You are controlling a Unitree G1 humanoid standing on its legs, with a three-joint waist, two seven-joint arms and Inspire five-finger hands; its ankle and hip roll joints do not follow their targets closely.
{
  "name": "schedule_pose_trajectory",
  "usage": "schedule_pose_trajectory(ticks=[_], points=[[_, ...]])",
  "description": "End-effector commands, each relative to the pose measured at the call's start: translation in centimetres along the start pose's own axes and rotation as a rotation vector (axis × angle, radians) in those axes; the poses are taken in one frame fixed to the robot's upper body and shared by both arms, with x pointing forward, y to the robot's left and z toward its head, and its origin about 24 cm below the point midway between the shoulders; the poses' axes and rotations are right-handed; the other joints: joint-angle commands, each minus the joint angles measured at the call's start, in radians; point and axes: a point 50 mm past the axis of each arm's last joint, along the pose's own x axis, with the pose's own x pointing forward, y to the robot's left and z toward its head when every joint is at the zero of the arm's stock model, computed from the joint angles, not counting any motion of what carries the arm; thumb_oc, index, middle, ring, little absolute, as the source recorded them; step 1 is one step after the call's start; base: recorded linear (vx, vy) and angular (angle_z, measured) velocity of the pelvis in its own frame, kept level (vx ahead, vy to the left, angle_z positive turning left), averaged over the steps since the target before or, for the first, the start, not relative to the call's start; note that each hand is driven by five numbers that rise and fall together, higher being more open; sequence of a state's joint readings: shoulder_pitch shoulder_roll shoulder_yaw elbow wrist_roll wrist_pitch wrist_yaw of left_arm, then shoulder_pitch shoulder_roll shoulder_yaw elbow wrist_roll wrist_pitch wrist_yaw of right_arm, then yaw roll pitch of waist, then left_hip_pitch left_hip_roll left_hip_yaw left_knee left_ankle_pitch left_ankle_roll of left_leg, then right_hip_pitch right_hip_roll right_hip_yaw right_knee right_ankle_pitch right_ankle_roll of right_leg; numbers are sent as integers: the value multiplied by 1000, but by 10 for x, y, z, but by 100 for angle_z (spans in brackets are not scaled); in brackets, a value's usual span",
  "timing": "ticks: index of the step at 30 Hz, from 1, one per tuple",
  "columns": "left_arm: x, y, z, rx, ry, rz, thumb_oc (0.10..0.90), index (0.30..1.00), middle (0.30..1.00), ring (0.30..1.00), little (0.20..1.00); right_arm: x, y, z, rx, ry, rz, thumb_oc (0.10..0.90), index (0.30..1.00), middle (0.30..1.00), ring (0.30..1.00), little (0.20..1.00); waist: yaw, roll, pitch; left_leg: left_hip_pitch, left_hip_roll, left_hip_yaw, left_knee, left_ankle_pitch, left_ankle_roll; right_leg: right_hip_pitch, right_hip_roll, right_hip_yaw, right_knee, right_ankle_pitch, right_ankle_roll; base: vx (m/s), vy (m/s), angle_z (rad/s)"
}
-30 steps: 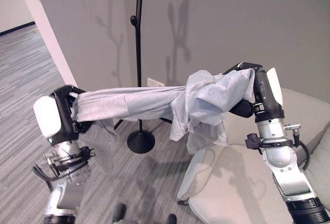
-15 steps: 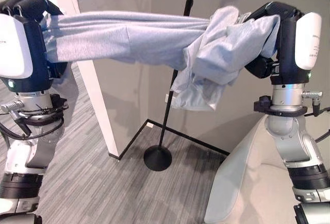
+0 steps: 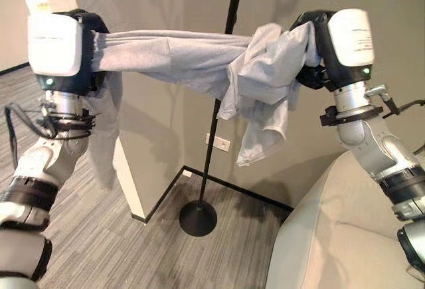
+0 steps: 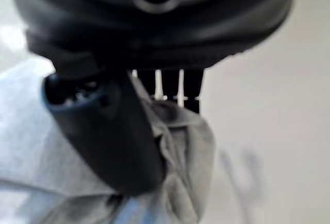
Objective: Hang the clothes on the sofa on the clothes rack.
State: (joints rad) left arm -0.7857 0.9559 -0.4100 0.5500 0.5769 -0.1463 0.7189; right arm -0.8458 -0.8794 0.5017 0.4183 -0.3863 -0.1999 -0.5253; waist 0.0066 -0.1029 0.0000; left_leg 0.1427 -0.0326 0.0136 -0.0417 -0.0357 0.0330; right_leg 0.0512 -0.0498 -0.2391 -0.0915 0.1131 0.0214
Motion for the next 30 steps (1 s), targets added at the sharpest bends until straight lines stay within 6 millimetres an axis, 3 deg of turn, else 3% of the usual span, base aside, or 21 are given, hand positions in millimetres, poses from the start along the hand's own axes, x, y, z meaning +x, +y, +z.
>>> schedule_pose_trajectory(ticks=[1, 5, 13, 14, 15, 16, 17, 18, 19, 20, 21, 22, 24, 27, 29, 30], points=[[31, 54, -61, 129, 266, 162, 400, 300, 300, 300, 300, 13, -71, -64, -158, 278, -184, 400, 300, 300, 300, 300, 12, 21, -92, -76, 78, 1, 56, -79, -70, -19, -9, 24, 39, -135, 76, 68, -65, 4], [51, 58, -67, 224, 267, 90, 400, 300, 300, 300, 300, 28, -74, -69, -189, 298, -137, 400, 300, 300, 300, 300, 4, 13, -76, -98, 97, 0, 109, -92, -87, -28, 4, 18, 44, -145, 66, 72, -77, 2], [62, 71, -88, 368, 330, 3, 400, 300, 300, 300, 300, 40, -83, -81, -258, 351, -97, 400, 300, 300, 300, 300, -4, 8, -66, -98, 119, 3, 118, -92, -105, -33, 20, 24, 37, -150, 62, 98, -53, -2], [63, 78, -93, 400, 346, 3, 400, 300, 300, 300, 300, 42, -91, -84, -271, 370, -115, 400, 300, 300, 300, 300, 1, 0, -56, -116, 126, -4, 173, -98, -115, -32, 23, 31, 34, -153, 55, 69, -122, 0], [63, 89, -101, 424, 377, 15, 400, 300, 300, 300, 300, 45, -97, -85, -271, 385, -141, 400, 300, 300, 300, 300, 22, -11, -23, -167, 125, -24, 312, -77, -124, -14, 31, 38, 28, -157, 42, 77, -141, 5], [61, 92, -105, 437, 388, 5, 400, 300, 300, 300, 300, 44, -102, -88, -296, 393, -150, 400, 300, 300, 300, 300, 38, -13, 1, -209, 119, -58, 406, -55, -124, 3, 37, 43, 23, -161, 33, 9, -80, -19], [62, 92, -105, 436, 388, 7, 400, 300, 300, 300, 300, 45, -103, -88, -296, 393, -152, 400, 300, 300, 300, 300, 35, -15, 0, -215, 115, -60, 407, -50, -123, -1, 34, 40, 23, -158, 33, 11, -30, -22], [59, 93, -109, 445, 412, 1, 400, 300, 300, 300, 300, 46, -113, -90, -300, 405, -175, 400, 300, 300, 300, 300, 52, -30, 27, -294, 74, -86, 435, -58, -108, 11, 26, 39, 18, -164, 34, 149, 86, -15], [48, 90, -117, 462, 442, -30, 400, 300, 300, 300, 300, 39, -115, -98, -292, 454, -191, 400, 300, 300, 300, 300, 80, -24, 31, -356, 34, -96, 306, -29, -96, 30, 38, 45, 11, -178, 43, 163, 83, 14], [48, 90, -117, 462, 442, -30, 400, 300, 300, 300, 300, 39, -115, -98, -292, 453, -190, 400, 300, 300, 300, 300, 80, -24, 31, -354, 33, -95, 303, -28, -96, 31, 37, 45, 11, -178, 43, 241, 152, 14], [42, 90, -122, 478, 443, -48, 400, 300, 300, 300, 300, 35, -109, -101, -280, 469, -176, 400, 300, 300, 300, 300, 116, -9, 44, -418, 7, -151, 201, 57, -107, 53, 66, 72, 15, -198, 35, 145, 69, -9], [38, 87, -123, 492, 435, -72, 400, 300, 300, 300, 300, 28, -107, -107, -289, 491, -160, 400, 300, 300, 300, 300, 129, -7, 52, -425, 9, -173, 161, 79, -113, 63, 78, 87, 23, -210, 29, 144, 65, -23], [30, 83, -128, 492, 456, -104, 400, 300, 300, 300, 300, 24, -104, -110, -289, 512, -140, 400, 300, 300, 300, 300, 137, -8, 53, -411, 12, -178, 136, 96, -114, 78, 86, 99, 30, -222, 29, 101, 48, -62], [10, 58, -127, 455, 463, -180, 400, 300, 300, 300, 300, 8, -74, -115, -220, 563, -97, 400, 300, 300, 300, 300, 152, -16, 38, -388, 9, -192, 128, 107, -106, 94, 86, 94, 38, -239, 30, 156, 97, -48], [-19, 34, -125, 414, 463, -242, 400, 300, 300, 300, 300, -12, -43, -113, -133, 587, -37, 400, 300, 300, 300, 300, 157, -32, 28, -376, 8, -182, 117, 109, -99, 88, 79, 97, 53, -250, 29, 127, 96, -23], [-22, 33, -126, 415, 466, -246, 400, 300, 300, 300, 300, -13, -42, -113, -134, 585, -32, 400, 300, 300, 300, 300, 156, -30, 23, -375, 9, -180, 114, 110, -99, 87, 78, 99, 54, -251, 29, 81, 119, -38]])
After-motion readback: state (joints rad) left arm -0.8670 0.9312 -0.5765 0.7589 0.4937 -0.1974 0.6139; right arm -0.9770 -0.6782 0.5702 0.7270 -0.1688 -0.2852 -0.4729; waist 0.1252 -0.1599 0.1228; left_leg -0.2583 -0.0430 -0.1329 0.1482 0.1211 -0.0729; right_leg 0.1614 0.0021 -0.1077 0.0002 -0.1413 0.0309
